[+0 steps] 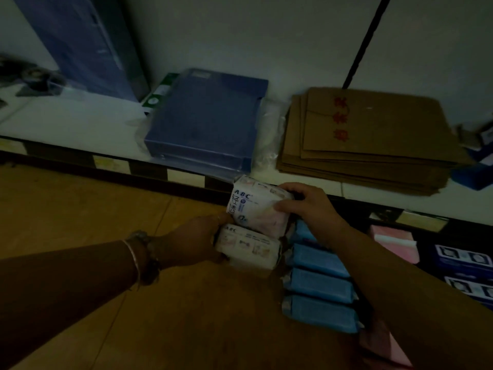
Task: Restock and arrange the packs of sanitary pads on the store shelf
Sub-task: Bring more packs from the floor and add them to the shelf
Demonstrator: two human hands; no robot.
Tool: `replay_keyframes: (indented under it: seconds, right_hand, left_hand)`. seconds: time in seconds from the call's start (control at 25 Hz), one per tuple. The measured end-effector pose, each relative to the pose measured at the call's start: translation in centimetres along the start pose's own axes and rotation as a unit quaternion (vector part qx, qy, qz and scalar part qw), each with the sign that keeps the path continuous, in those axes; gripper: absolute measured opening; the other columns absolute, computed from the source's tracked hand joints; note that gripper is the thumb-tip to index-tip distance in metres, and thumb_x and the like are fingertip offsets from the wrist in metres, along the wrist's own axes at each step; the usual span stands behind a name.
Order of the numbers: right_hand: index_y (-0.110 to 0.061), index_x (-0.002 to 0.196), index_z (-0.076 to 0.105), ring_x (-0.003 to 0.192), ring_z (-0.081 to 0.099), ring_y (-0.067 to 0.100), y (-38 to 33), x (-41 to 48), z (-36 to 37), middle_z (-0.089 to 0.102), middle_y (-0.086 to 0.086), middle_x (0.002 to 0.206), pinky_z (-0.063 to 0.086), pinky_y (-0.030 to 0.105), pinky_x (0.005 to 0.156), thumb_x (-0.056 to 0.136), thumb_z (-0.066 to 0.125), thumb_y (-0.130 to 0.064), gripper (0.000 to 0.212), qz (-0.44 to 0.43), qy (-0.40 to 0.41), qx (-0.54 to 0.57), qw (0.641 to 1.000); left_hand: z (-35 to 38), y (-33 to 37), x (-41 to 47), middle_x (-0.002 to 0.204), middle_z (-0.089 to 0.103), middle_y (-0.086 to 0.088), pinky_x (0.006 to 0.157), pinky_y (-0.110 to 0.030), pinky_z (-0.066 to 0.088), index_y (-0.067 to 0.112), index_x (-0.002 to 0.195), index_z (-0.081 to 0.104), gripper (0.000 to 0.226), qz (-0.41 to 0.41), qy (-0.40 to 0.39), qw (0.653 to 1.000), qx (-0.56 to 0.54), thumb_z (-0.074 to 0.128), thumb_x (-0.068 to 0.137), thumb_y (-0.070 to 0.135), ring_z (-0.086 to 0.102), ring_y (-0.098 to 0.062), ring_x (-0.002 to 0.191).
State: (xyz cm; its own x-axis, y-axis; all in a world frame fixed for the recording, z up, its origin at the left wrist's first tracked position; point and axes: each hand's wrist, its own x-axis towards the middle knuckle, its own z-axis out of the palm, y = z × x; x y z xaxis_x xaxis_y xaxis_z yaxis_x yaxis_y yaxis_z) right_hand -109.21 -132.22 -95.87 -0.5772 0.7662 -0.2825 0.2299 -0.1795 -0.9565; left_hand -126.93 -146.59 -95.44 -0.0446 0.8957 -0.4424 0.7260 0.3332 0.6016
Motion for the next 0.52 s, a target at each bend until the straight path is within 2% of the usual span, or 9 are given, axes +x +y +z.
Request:
replay_keyframes:
  seconds: [0.08, 0.2, 0.32, 0.44, 0.52]
  right_hand:
    - [-0.013, 0.096, 0.065, 0.076, 0.064, 0.007, -0.3, -0.1, -0.4, 0.064, 0.004, 0.092, 0.055, 0.018, 0.065, 0.074, 0.066, 0.011, 0.032, -0.001, 0.0, 0.043, 0.999]
    - [-0.015, 0.099, 0.063, 0.084, 0.062, 0.007, -0.9, -0.9, -0.6, 0.062, 0.003, 0.098, 0.054, 0.018, 0.066, 0.074, 0.065, 0.012, 0.037, -0.02, 0.036, 0.047, 0.998]
    - [-0.018, 0.097, 0.061, 0.081, 0.064, -0.001, -1.3, -3.7, -0.2, 0.063, -0.003, 0.095, 0.054, 0.017, 0.064, 0.075, 0.064, 0.013, 0.038, -0.004, 0.065, 0.097, 0.993]
    - [-0.022, 0.1, 0.062, 0.093, 0.065, 0.009, -2.6, -6.9, 0.3, 0.066, -0.002, 0.099, 0.055, 0.024, 0.07, 0.067, 0.068, 0.0, 0.04, 0.029, 0.079, 0.14, 0.987]
    - [-0.022, 0.1, 0.062, 0.092, 0.065, 0.009, -4.6, -9.0, 0.9, 0.067, -0.006, 0.097, 0.055, 0.023, 0.068, 0.072, 0.065, 0.009, 0.042, 0.039, 0.085, 0.16, 0.983]
  left_hand:
    - [-0.1, 0.2, 0.1, 0.111, 0.049, 0.015, 0.07, 0.005, 0.036, 0.025, 0.124, 0.042, 0.065, -0.003, 0.004, 0.999, -0.034, 0.078, 0.071, 0.014, 0.041, 0.004, 0.101]
    - [-0.2, 1.2, 0.0, 0.102, 0.043, 0.02, 0.063, 0.006, 0.037, 0.033, 0.113, 0.038, 0.065, -0.021, 0.018, 0.995, -0.091, 0.08, 0.068, 0.011, 0.041, 0.002, 0.099]
    - [-0.3, 2.6, -2.2, 0.093, 0.042, 0.026, 0.06, 0.004, 0.039, 0.029, 0.107, 0.042, 0.06, -0.038, 0.021, 0.992, -0.119, 0.081, 0.066, 0.009, 0.044, 0.008, 0.084]
    - [-1.5, 4.5, -5.8, 0.091, 0.044, 0.026, 0.06, 0.004, 0.039, 0.03, 0.103, 0.045, 0.055, -0.042, 0.007, 0.989, -0.138, 0.08, 0.067, 0.008, 0.043, 0.012, 0.079]
    - [-3.2, 6.1, -8.3, 0.091, 0.045, 0.025, 0.063, 0.003, 0.039, 0.032, 0.097, 0.043, 0.053, -0.039, 0.0, 0.989, -0.141, 0.08, 0.068, 0.008, 0.044, 0.014, 0.079]
